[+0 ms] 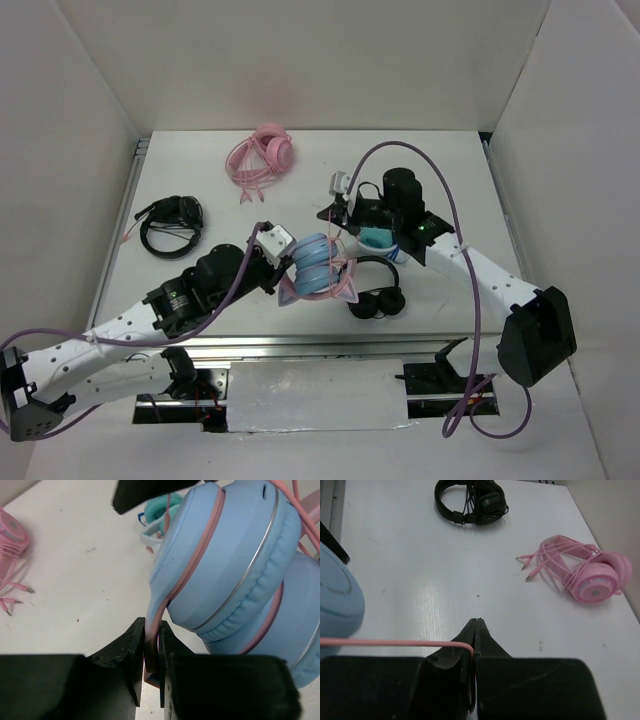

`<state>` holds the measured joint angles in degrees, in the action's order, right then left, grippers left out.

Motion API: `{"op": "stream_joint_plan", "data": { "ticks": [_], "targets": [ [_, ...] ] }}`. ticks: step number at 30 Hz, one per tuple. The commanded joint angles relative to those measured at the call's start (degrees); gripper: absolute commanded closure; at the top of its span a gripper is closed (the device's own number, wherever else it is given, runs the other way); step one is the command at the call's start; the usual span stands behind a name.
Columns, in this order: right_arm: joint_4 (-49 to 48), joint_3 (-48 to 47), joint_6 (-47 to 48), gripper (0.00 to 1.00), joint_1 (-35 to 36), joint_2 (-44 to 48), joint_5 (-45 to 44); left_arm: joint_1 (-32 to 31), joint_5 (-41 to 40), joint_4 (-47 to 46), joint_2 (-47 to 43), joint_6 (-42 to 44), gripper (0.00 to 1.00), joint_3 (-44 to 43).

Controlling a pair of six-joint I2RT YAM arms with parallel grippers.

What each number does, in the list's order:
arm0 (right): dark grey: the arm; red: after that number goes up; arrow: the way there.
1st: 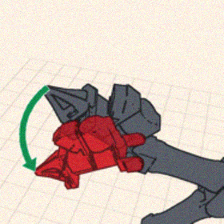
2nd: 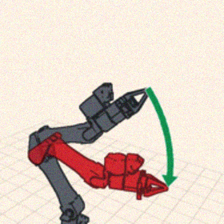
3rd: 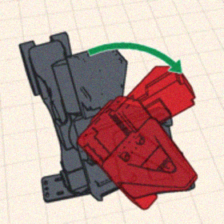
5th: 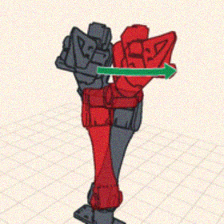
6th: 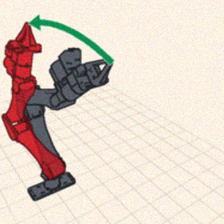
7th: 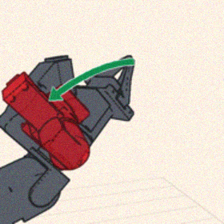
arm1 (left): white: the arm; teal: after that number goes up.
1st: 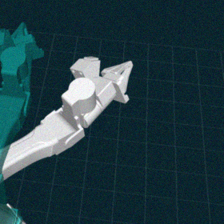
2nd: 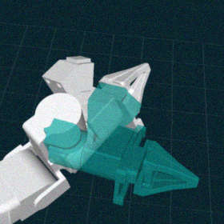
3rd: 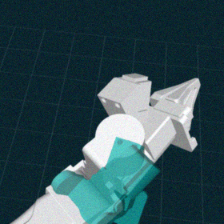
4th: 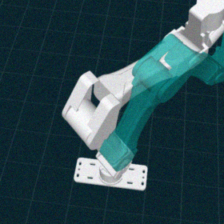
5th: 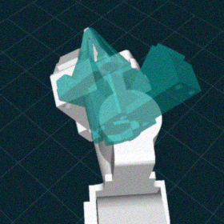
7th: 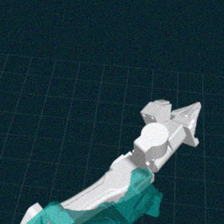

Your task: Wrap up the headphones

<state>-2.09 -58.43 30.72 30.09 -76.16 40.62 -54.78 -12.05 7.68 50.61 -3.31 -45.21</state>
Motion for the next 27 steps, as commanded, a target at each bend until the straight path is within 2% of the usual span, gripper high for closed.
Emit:
{"op": "stream_joint_plan", "data": {
  "ticks": [1, 5, 6, 8, 9, 12, 15, 18, 21, 23, 27],
  "targets": [
    [-13.26, 3.76, -8.11, 0.98, -2.83, 2.41, 1.11, -1.64, 0.46, -4.61, -3.94, -0.73, 1.00, -3.91],
    [-19.00, 6.32, -13.31, 0.88, -3.37, 0.85, 6.13, -1.64, -0.60, -5.13, -3.59, -0.38, 1.00, -7.69],
    [-19.62, 6.05, -14.36, 0.81, -3.19, 0.06, 6.66, -1.55, -0.43, -4.96, -2.81, -0.21, 1.00, -8.83],
    [-22.42, 5.35, -17.88, 0.77, -2.67, -3.02, 7.71, -1.55, -0.34, -4.52, -1.84, 0.41, 1.00, -12.61],
    [-23.65, 5.17, -20.76, 0.70, -2.49, -4.25, 7.63, -1.64, -0.43, -4.26, -0.79, 0.58, 1.00, -13.93],
    [-27.96, 4.12, -25.77, 0.58, -1.70, -9.17, 6.49, -1.55, -2.44, -3.20, 1.24, 0.76, 1.00, -21.29],
    [-31.12, 4.11, -30.08, 0.56, -1.17, -13.30, 5.61, -1.38, -2.97, 0.74, 4.04, 0.85, 1.00, -26.75],
    [-37.45, 5.17, -35.61, 0.56, -0.03, -17.17, 4.21, -1.47, -4.64, 3.21, 6.51, 1.02, 1.00, -34.22],
    [-44.30, 4.74, -40.45, 0.58, 0.76, -22.35, 4.03, -1.38, -6.48, 4.35, 8.01, 2.34, 1.00, -38.61],
    [-45.46, 4.47, -41.96, 0.59, 1.12, -23.94, 4.03, -1.29, -7.37, 5.23, 8.36, 2.61, 1.00, -40.47],
    [-45.29, 5.52, -43.38, 0.84, 1.82, -24.21, 1.49, -1.29, -13.33, 5.06, 8.80, 4.70, 1.00, -43.47]
  ]
}}
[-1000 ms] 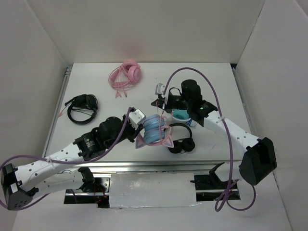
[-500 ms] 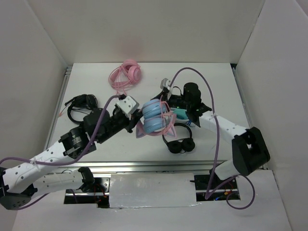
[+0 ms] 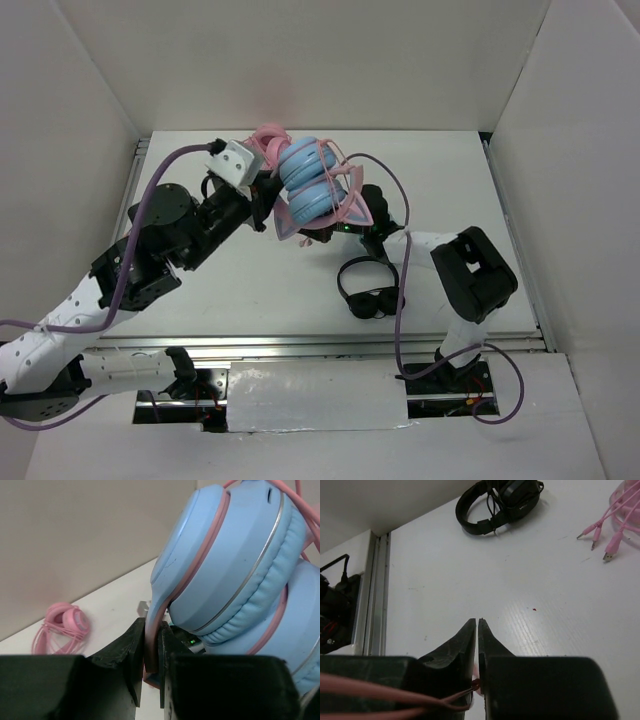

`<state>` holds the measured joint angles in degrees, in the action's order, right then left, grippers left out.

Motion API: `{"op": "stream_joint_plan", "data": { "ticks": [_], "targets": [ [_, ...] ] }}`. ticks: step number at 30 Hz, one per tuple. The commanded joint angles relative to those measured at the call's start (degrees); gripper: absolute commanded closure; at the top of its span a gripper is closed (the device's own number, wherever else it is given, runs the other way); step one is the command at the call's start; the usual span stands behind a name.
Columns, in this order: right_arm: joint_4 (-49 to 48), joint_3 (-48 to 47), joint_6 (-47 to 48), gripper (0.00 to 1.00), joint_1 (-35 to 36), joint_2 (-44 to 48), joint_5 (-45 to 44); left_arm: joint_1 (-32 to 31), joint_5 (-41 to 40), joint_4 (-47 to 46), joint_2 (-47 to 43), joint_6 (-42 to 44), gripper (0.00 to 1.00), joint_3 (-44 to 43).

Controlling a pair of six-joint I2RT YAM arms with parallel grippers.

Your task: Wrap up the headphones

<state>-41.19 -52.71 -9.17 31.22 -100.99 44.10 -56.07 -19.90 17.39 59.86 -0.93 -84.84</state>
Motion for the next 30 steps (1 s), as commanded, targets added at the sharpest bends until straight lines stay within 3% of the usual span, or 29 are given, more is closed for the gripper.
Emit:
{"op": "stream_joint_plan", "data": {
  "ticks": [1, 2, 3, 8, 9, 12, 15, 18, 24, 30],
  "targets": [
    [-6.01, 1.36, -3.40, 0.88, 0.86, 1.23, -2.69, 0.09, -7.41, -4.82, -0.35, 2.25, 1.00, -4.10],
    [-4.79, 2.34, -2.79, 0.97, 0.94, 3.15, -3.31, 0.26, -10.22, -4.73, -0.18, 2.33, 1.00, -4.28],
    [-4.34, 3.48, -2.52, 0.99, 1.12, 4.39, -3.84, 0.44, -11.90, -5.17, -0.09, 2.42, 1.00, -4.20],
    [-1.18, 16.30, -2.08, 1.00, 4.19, 14.84, -15.77, 4.56, -22.98, -5.53, 2.89, -1.15, 1.00, -2.62],
    [0.83, 18.32, -1.82, 1.00, 4.89, 19.82, -18.14, 6.22, -21.95, -5.17, 3.33, -2.57, 1.00, -2.61],
    [7.84, 26.49, -1.55, 1.00, 8.85, 30.10, -31.23, 19.72, -12.83, -1.22, 5.79, -11.95, 1.00, -2.70],
    [16.80, 30.19, -1.99, 1.00, 13.50, 40.50, -43.71, 27.30, -11.30, -2.70, 7.55, -15.06, 1.00, 0.98],
    [25.18, 31.09, -2.08, 1.00, 17.37, 48.94, -55.06, 30.40, -10.69, -3.41, 9.92, -16.56, 1.00, 4.15],
    [34.33, 25.12, 4.58, 1.00, 24.93, 55.46, -72.46, 29.62, -12.53, -2.71, 15.90, -17.18, 1.00, 7.84],
    [27.41, 17.12, 26.45, 1.00, 31.26, 53.27, -86.26, 24.88, -13.50, -4.99, 19.59, -14.89, 1.00, 15.40]
  ]
}}
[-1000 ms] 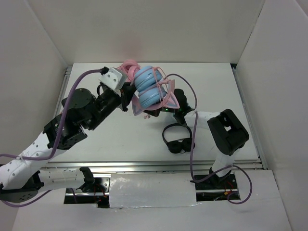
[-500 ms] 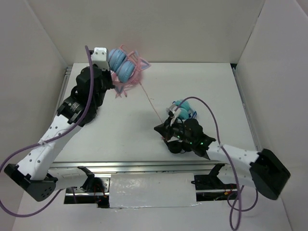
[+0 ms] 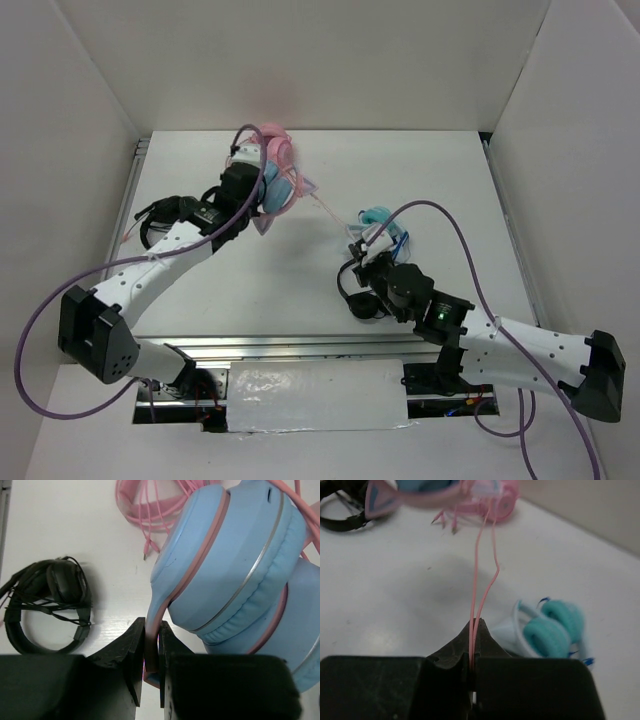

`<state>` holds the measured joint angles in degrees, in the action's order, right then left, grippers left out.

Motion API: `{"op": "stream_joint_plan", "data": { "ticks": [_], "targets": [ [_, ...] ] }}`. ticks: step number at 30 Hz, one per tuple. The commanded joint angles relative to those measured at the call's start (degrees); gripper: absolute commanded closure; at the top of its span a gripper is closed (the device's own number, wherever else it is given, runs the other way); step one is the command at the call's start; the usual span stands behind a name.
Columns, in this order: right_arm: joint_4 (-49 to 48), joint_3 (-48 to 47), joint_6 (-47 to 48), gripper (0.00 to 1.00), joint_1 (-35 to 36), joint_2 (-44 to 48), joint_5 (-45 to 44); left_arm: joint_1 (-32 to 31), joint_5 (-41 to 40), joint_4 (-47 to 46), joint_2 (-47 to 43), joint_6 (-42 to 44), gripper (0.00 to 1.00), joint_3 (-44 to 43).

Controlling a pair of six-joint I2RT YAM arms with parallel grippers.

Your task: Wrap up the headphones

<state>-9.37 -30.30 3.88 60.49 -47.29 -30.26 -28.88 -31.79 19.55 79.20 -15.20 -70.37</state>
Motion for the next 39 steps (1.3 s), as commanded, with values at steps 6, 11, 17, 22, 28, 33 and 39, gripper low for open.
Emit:
{"op": "stream_joint_plan", "data": {
  "ticks": [6, 11, 17, 22, 28, 33, 39],
  "targets": [
    [-11.64, -10.29, 30.47, 1.00, -2.81, -3.33, -1.08, -10.13, -1.26, -10.84, 3.06, 3.33, 1.00, 7.78],
    [-2.25, -16.44, 35.04, 1.00, -10.38, -6.06, 21.17, -16.28, 4.96, -12.52, 3.68, 5.96, 1.00, 11.39],
    [5.32, -23.21, 34.71, 1.00, -18.38, -12.03, 39.57, -25.25, 11.91, -20.68, -0.70, 12.03, 1.00, 19.73],
    [5.23, -24.71, 31.54, 1.00, -23.48, -16.51, 48.26, -30.34, 16.41, -24.73, -6.94, 14.59, 1.00, 24.83],
    [1.20, -23.31, 23.21, 1.00, -27.70, -21.88, 51.01, -32.55, 16.59, -25.44, -14.50, 16.61, 1.00, 26.95],
    [-5.81, -17.70, 13.80, 1.00, -31.04, -22.94, 48.64, -32.81, 14.05, -24.13, -22.15, 15.73, 1.00, 28.09],
    [-17.08, -10.48, 1.76, 1.00, -35.08, -21.35, 54.68, -32.90, 10.26, -21.49, -26.55, 12.04, 1.00, 27.57]
  ]
}}
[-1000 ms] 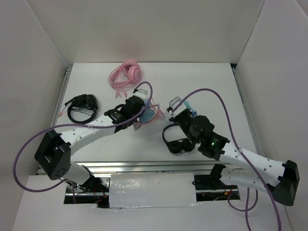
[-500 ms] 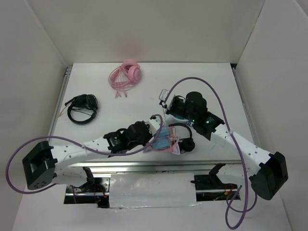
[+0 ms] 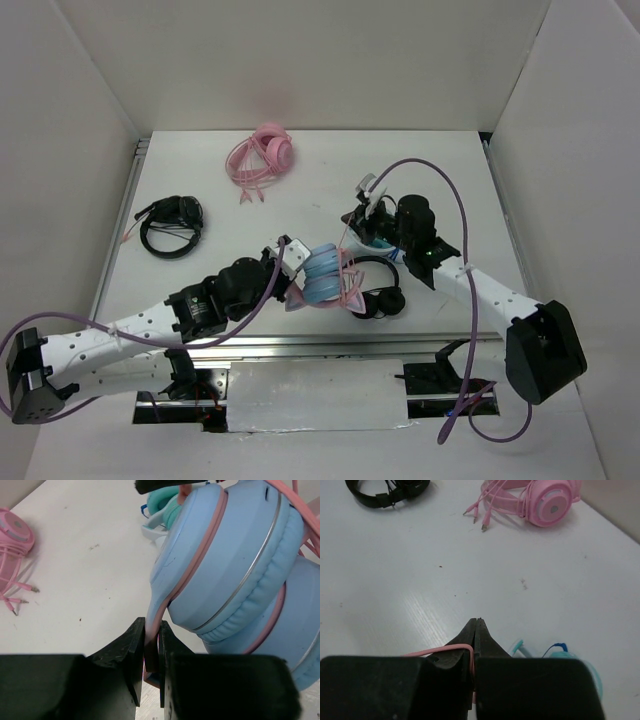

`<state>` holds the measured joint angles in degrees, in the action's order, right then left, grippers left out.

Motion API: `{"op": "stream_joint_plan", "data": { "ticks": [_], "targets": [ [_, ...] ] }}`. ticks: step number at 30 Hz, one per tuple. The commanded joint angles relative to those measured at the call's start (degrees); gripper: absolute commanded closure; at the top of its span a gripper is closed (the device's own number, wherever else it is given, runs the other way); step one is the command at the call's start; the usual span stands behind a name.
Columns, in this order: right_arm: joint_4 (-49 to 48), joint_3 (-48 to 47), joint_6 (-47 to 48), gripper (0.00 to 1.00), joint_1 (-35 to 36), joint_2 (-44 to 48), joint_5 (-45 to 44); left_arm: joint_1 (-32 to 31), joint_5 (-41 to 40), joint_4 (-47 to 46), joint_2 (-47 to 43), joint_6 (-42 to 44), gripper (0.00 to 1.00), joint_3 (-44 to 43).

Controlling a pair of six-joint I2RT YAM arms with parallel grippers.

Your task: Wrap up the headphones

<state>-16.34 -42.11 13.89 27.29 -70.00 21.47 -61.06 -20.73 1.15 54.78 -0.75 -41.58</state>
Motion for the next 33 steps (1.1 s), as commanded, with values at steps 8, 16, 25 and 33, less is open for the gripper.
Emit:
{"op": "stream_joint_plan", "data": {
  "ticks": [8, 16, 25, 33],
  "targets": [
    [-10.89, 4.31, -17.31, 0.97, 0.57, 0.65, 8.06, -0.91, -10.28, -5.80, -4.86, -5.22, 1.00, -5.52],
    [-16.19, 8.27, -23.47, 0.77, 1.80, 6.18, 10.08, -0.73, -14.33, -6.25, -1.62, -3.82, 1.00, -10.88],
    [-13.98, 13.36, -23.73, 0.52, 3.03, 15.67, 7.35, -0.64, -19.25, -2.73, 1.90, -3.11, 1.00, -15.63],
    [-7.75, 22.32, -25.40, 0.15, 3.38, 29.99, 0.16, -0.47, -22.07, 2.36, 4.01, -2.76, 1.00, -19.85]
  ]
}}
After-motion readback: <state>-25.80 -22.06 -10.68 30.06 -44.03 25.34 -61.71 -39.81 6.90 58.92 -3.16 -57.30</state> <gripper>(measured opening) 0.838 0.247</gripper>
